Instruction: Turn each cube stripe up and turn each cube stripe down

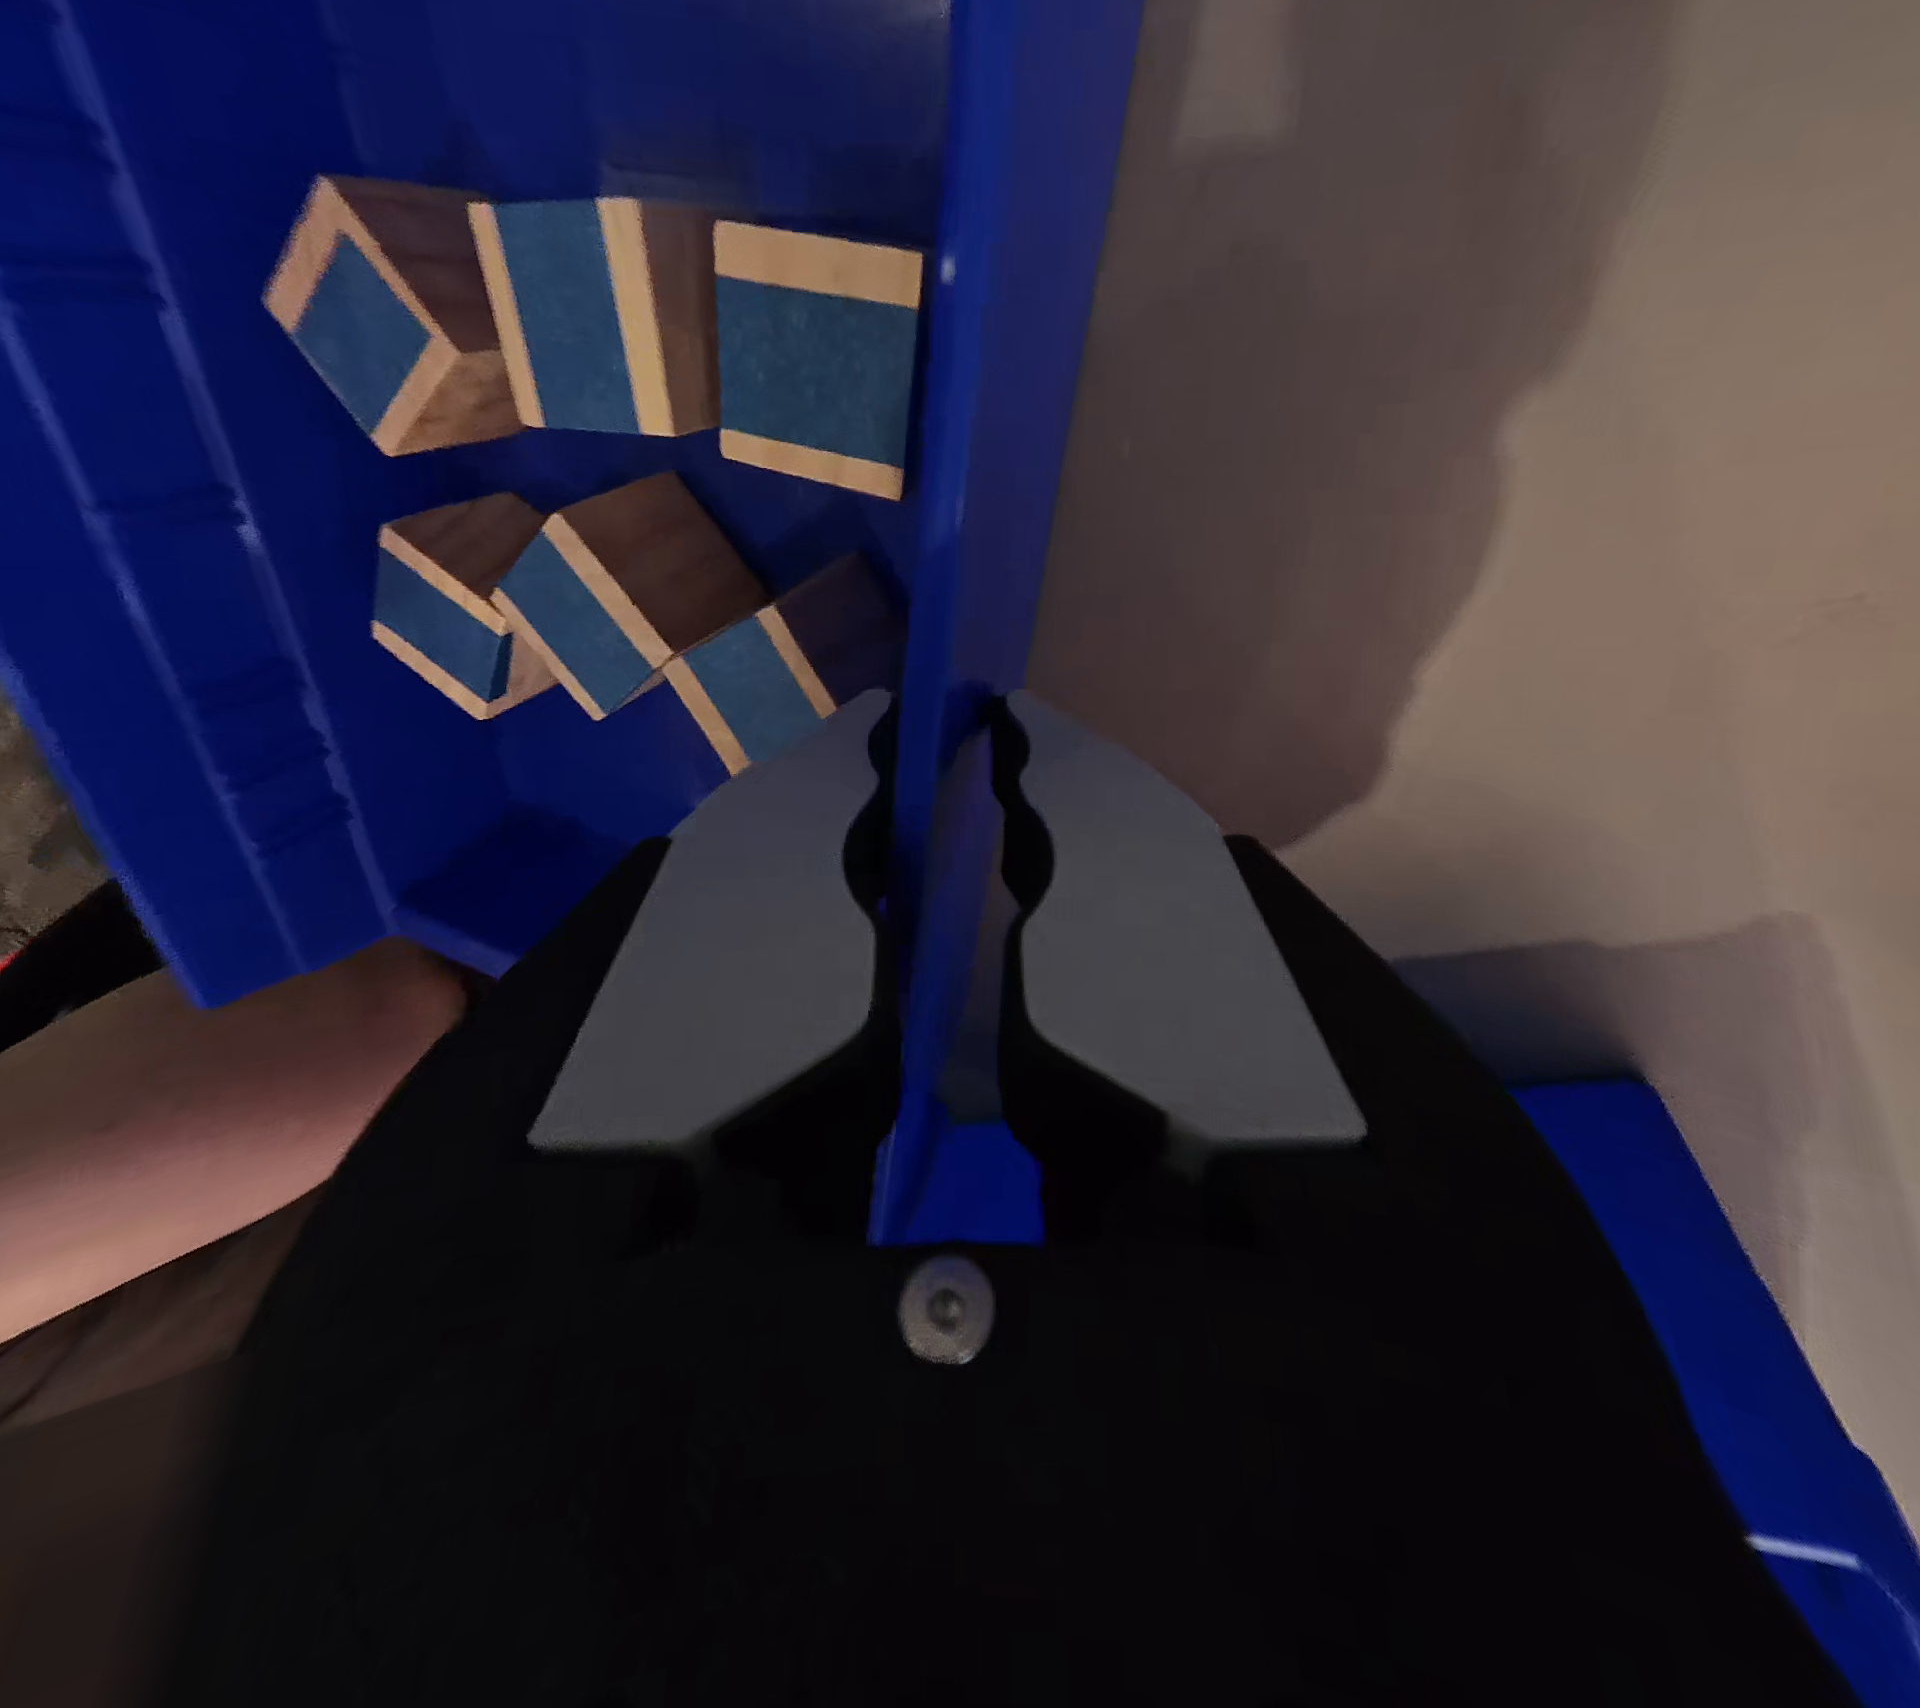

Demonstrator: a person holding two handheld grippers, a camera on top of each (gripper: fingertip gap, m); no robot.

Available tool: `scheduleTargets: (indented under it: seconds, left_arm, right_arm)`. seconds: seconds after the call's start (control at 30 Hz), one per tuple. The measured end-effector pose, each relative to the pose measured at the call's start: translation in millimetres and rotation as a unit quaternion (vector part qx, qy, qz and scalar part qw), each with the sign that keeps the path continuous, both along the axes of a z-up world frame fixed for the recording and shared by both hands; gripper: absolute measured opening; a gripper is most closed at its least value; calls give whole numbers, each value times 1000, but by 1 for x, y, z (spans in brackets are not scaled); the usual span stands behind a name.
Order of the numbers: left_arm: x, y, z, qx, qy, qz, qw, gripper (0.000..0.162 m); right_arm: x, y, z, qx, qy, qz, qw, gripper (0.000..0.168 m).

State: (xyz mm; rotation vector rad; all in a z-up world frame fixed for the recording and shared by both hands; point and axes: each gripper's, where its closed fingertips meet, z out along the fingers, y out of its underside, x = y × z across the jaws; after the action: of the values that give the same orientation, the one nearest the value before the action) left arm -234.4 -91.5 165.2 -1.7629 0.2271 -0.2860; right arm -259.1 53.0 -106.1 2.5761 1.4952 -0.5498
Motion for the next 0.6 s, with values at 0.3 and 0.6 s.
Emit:
scheduleTargets:
  seconds: [0.3,0.6]
  left_arm:
    - [12,4,-14,-35,27,-25,999,21]
    - [33,8,-21,-53,43,-52,996,23]
  right_arm:
    - [74,42,127,281,148,-57,946,24]
    - [329,38,78,329,-79,-244,909,75]
